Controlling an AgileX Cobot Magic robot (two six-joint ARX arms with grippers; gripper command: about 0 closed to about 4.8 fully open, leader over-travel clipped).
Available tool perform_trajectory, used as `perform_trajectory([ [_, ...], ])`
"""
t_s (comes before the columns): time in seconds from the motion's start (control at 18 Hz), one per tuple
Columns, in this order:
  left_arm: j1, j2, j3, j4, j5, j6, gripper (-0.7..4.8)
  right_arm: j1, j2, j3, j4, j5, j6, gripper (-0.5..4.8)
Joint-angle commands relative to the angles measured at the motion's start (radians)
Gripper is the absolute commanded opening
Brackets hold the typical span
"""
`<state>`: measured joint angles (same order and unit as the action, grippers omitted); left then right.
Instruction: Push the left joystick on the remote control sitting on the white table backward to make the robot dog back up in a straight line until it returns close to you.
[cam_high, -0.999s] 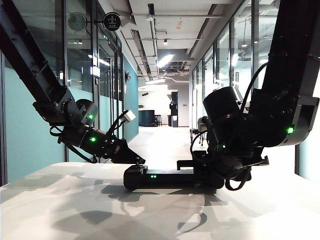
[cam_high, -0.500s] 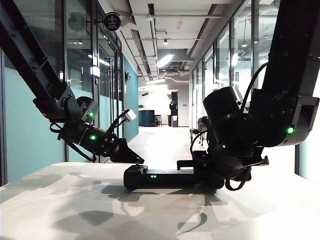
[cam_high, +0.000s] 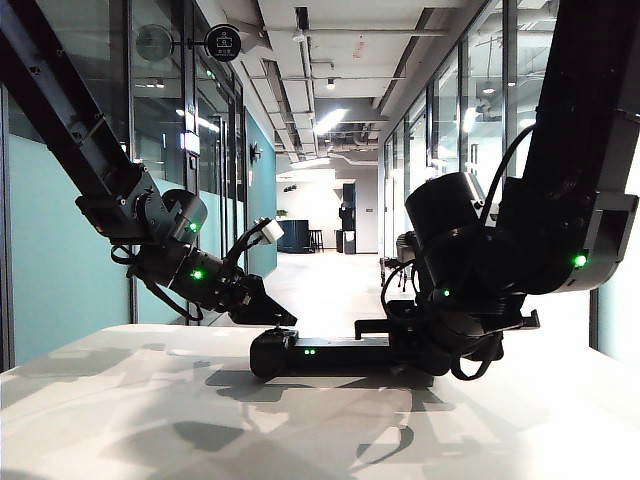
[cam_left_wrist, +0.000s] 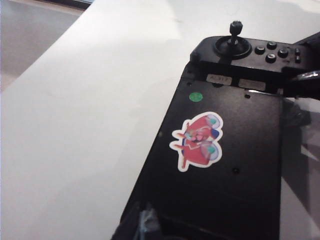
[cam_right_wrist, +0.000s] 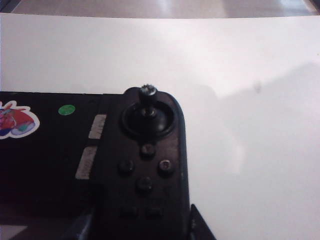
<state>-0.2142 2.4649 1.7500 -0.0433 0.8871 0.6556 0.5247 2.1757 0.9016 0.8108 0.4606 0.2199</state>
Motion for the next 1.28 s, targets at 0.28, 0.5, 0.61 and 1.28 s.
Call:
perform_trajectory([
  [0.28, -0.002, -0.008, 0.001, 0.031, 0.010, 0.003, -0.06, 0.000, -0.005, 0.003, 0.032, 0.038, -0.006, 1.47],
  [0.5, -0.004, -0.008, 0.001, 0.075, 0.007, 0.002, -0.06, 0.000, -0.005, 0.003, 0.031, 0.035, -0.006, 1.47],
  [0.61, -0.005, -0.007, 0.001, 0.076, 0.007, 0.002, -0.06, 0.000, -0.005, 0.003, 0.031, 0.031, -0.007, 1.47],
  [1.28, -0.005, 0.003, 0.001, 0.079, 0.015, 0.003, -0.07, 0.000, -0.005, 0.003, 0.031, 0.012, -0.007, 1.47],
])
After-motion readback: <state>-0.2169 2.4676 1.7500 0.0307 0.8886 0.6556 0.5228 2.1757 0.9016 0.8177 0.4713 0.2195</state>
